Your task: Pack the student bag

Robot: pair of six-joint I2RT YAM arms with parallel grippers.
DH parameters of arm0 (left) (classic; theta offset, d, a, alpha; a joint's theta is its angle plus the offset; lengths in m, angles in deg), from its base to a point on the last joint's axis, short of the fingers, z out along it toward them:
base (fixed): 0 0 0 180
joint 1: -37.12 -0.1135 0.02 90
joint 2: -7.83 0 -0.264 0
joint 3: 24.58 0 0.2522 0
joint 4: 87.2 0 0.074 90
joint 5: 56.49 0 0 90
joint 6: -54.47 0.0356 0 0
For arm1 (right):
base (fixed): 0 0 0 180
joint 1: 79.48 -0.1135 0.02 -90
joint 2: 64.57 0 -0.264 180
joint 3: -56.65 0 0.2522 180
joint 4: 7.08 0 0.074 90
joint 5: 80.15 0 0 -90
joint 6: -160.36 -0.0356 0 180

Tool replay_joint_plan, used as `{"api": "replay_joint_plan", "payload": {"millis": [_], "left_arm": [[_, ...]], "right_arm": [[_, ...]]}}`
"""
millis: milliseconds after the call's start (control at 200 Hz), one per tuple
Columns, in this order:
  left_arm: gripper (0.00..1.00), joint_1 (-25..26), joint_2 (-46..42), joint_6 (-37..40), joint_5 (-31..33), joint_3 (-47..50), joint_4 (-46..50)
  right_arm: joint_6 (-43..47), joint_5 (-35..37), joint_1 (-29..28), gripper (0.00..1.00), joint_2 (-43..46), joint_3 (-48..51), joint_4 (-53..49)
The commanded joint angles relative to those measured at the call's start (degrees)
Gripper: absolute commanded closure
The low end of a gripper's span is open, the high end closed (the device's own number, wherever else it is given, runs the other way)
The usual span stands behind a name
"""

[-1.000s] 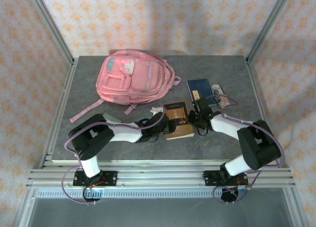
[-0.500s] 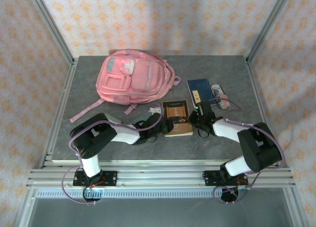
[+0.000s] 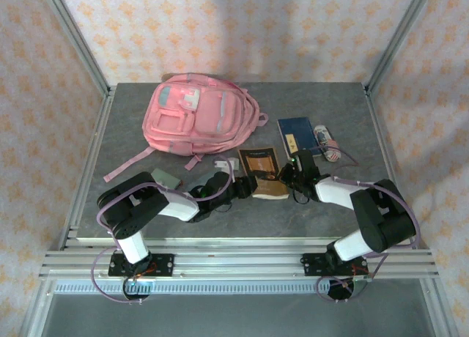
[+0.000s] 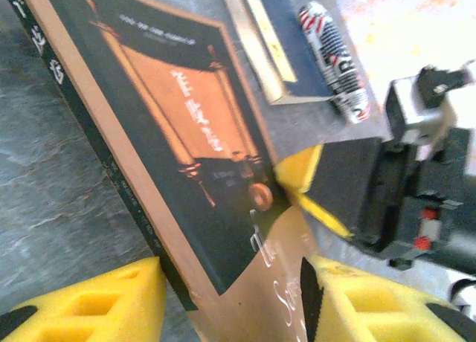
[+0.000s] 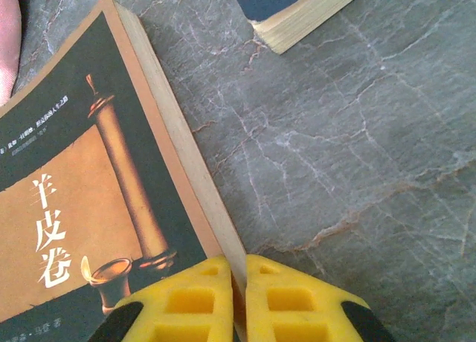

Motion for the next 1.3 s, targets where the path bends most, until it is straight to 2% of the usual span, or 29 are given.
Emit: {"api": "replay_joint_plan", "payload": {"millis": [0,155,180,290,375,435,556,636,761,901,1026,1081,1171,1291], "left_arm": [[0.49,1.77,0.67,-0.6,-6.64,-4.19,-4.27],[0.58,1.7,1.12,0.06,-5.76,-5.47,0.65],[0.61,1.7,1.01,0.19,-5.56,-5.45,1.32],[0.85,1.33,0.83,1.11,-6.32,-5.92,3.5],[0.91,1.04,-0.22,1.36,-6.46,-5.54,3.84],[0.98,0.85,-1.9,2.02,-6.92,-5.24,4.24],[0.99,-0.15,-7.95,3.76,-7.97,-4.2,6.25],[0.99,-1.09,-13.07,5.61,-8.68,-3.79,8.84],[0.98,-4.03,-20.62,7.6,-14.15,-3.88,12.84],[0.97,-8.64,-27.94,7.62,-22.67,-3.6,13.82],[0.97,-11.29,-32.61,7.22,-30.26,-4.8,13.47],[0.97,-11.95,-34.06,5.89,-33.92,-5.1,11.47],[0.97,-12.77,-36.17,3.12,-38.99,-5.46,7.18],[0.97,-13.5,-37.18,-1.84,-43.11,-5.52,0.64]], "right_arm": [[-1.13,-4.93,-1.43,0.9,-2.69,2.77,-7.21],[-1.21,-4.79,-1.41,0.89,-0.9,2.27,-7.91],[-1.14,-4.81,-1.43,0.88,-0.52,2.15,-8.0],[-1.04,-4.59,-1.36,0.87,0.95,1.61,-8.63],[-0.65,-4.16,-1.26,0.83,2.06,0.69,-9.85],[-0.15,-5.11,-0.79,0.76,3.54,-0.1,-10.77],[1.59,-5.73,0.82,0.54,9.79,-2.08,-13.3],[2.89,-7.52,2.58,0.44,15.1,-3.49,-13.96],[4.31,-12.64,5.88,0.28,21.97,-5.92,-13.85],[3.4,-23.56,10.66,0.24,25.73,-6.76,-9.3],[2.48,-34.92,12.13,0.23,26.58,-6.87,-3.02],[1.28,-39.75,12.14,0.23,26.95,-6.6,0.52],[1.74,-43.55,12.18,0.22,28.14,-7.24,2.05],[-1.56,-51.05,12.11,0.21,30.26,-6.36,9.68]]}}
